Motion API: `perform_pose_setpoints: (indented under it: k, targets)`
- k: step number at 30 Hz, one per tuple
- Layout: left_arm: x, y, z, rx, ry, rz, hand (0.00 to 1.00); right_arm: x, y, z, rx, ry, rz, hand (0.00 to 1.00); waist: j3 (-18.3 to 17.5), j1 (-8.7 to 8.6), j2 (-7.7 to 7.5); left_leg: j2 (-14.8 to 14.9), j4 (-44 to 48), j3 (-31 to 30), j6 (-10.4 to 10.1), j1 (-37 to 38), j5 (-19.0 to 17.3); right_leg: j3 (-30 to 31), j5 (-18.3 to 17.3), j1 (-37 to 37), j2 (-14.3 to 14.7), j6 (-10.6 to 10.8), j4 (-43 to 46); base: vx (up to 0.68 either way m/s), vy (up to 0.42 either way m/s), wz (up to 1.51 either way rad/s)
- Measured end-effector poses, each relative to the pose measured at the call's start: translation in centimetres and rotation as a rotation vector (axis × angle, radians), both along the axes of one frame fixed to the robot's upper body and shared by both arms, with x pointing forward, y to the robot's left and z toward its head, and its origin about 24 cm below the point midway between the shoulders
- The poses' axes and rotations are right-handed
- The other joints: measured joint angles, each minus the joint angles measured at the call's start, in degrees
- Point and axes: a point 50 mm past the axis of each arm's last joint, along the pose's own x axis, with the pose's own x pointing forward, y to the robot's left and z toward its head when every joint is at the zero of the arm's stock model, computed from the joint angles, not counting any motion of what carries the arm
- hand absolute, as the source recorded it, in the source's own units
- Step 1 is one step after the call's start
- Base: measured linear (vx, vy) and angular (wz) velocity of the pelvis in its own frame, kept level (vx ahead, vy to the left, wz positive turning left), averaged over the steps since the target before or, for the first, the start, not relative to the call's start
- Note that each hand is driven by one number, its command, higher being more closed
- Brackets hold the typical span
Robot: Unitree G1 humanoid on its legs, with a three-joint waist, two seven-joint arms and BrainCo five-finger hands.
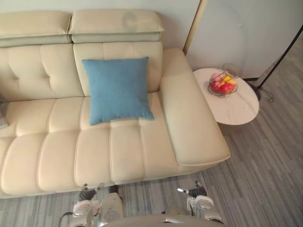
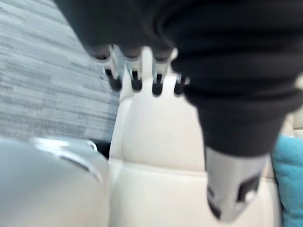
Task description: Pick up cushions and gather them together orderly.
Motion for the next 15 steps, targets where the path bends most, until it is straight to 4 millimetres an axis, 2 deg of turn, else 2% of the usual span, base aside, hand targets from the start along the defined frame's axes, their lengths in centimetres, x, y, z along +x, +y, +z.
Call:
perform_pose_setpoints:
  k: [1, 3, 4, 5, 6, 7, 8, 9, 10, 11, 13, 15]
  targets:
    - [0.4, -0.8, 0.0, -0.012, -0.008, -0.024, 0.00, 0.6, -0.3, 0.3, -0.010, -0.015, -0.003, 0.00, 1.1, -0.74, 1.85, 0.5, -2.0, -1.6, -0.2, 0.0, 1.3, -1.1, 1.5, 0.3, 1.3, -0.6, -1.0, -0.34, -0.128, 0.33]
    - [0.3, -1.6, -0.1, -0.017, -0.001, -0.052, 0.00, -0.3, -0.6, 0.0, -0.019, 0.012, -0.012, 0.00, 1.6, -0.97, 2.96, 0.9, -5.8, -2.1, -0.9, 2.1, 2.0, -2.6, 1.5, -0.3, 2.3, -1.4, 1.0, -0.32, -0.120, 0.36]
    - [0.3, -1.6, -0.1, -0.014, 0.001, -0.058, 0.00, -0.4, -0.7, 0.0, -0.020, 0.015, -0.016, 0.00, 1.6, -1.07, 2.98, 0.9, -6.6, -2.1, -2.1, 2.5, 1.1, -3.0, 1.7, -0.2, 2.2, -1.8, 1.1, -0.21, -0.051, 0.25]
    - [0.2, -1.6, -0.1, -0.010, 0.003, -0.066, 0.00, -0.7, -0.8, -0.1, -0.021, 0.021, -0.022, 0.00, 1.3, -1.43, 2.36, 0.5, -7.0, -1.8, -4.2, 2.5, -2.3, -3.8, 2.4, -0.6, 1.1, -2.7, 0.7, -0.14, 0.016, 0.17]
    - [0.3, -1.5, -0.1, -0.006, -0.001, -0.071, 0.00, -0.8, -0.7, -0.2, -0.016, 0.020, -0.028, 0.00, 1.6, -1.84, 0.83, -0.6, -5.0, -1.2, -3.0, 1.4, -2.8, -3.9, 2.8, -1.5, -0.4, -3.3, 0.7, -0.20, 0.064, 0.11]
    - [0.8, -1.7, 0.0, -0.011, -0.010, -0.082, 0.00, -0.8, -1.2, -0.1, -0.022, 0.017, -0.049, 0.00, 1.6, -2.19, 0.46, -2.9, 4.2, -1.1, -1.1, 0.1, -3.0, -3.5, 4.0, -2.8, -2.6, -2.6, 0.8, -0.17, 0.068, 0.03]
    - [0.7, -1.8, 0.0, -0.013, -0.008, -0.080, 0.00, -0.9, -1.4, -0.1, -0.027, 0.019, -0.054, 0.00, 1.6, -2.34, 0.22, -3.9, 7.8, -1.1, -0.6, 0.3, -3.6, -3.2, 4.5, -3.0, -3.1, -2.2, 0.7, -0.18, 0.100, -0.15]
    - [0.3, -1.9, -0.1, -0.012, 0.004, -0.083, 0.00, -1.2, -1.8, -0.1, -0.038, 0.027, -0.056, 0.00, 1.4, -2.66, 0.55, -5.1, 12.7, -1.0, -0.3, 2.3, -7.3, -2.1, 5.2, -3.1, -3.5, -1.6, 0.1, -0.11, 0.135, -0.38]
    - [-0.4, -1.9, -0.4, -0.011, 0.024, -0.083, 0.00, -1.4, -1.9, -0.2, -0.039, 0.031, -0.059, 0.00, 1.0, -2.73, 1.45, -5.6, 11.7, -1.6, -0.4, 5.8, -12.5, -0.4, 5.9, -3.3, -2.8, -1.3, -1.0, -0.10, 0.155, -0.51]
    - [-0.6, -1.9, -0.5, -0.014, 0.032, -0.079, 0.00, -1.7, -1.9, -0.3, -0.037, 0.039, -0.063, 0.00, 0.7, -2.71, 2.15, -5.6, 10.4, -2.5, -0.2, 6.7, -13.5, 0.2, 6.5, -3.4, -2.3, -1.0, -1.6, -0.10, 0.170, -0.65]
    - [-0.8, -1.3, -0.5, -0.006, 0.040, -0.066, 0.00, -2.3, -0.6, -0.8, 0.009, 0.058, -0.081, 0.00, 0.2, -2.75, 0.39, -6.8, 5.0, 0.3, 1.0, 9.2, -12.4, 3.6, 10.9, -2.5, -2.4, -0.2, -7.1, -0.13, 0.160, -0.73]
    - [-1.1, -1.0, -0.6, 0.003, 0.053, -0.067, 0.00, -2.8, -0.1, -1.1, 0.027, 0.074, -0.081, 0.00, -0.4, -3.07, -0.53, -7.5, 2.4, 2.3, 1.2, 10.7, -11.7, 4.9, 13.3, -1.9, -2.9, 0.0, -9.8, -0.08, 0.104, -0.56]
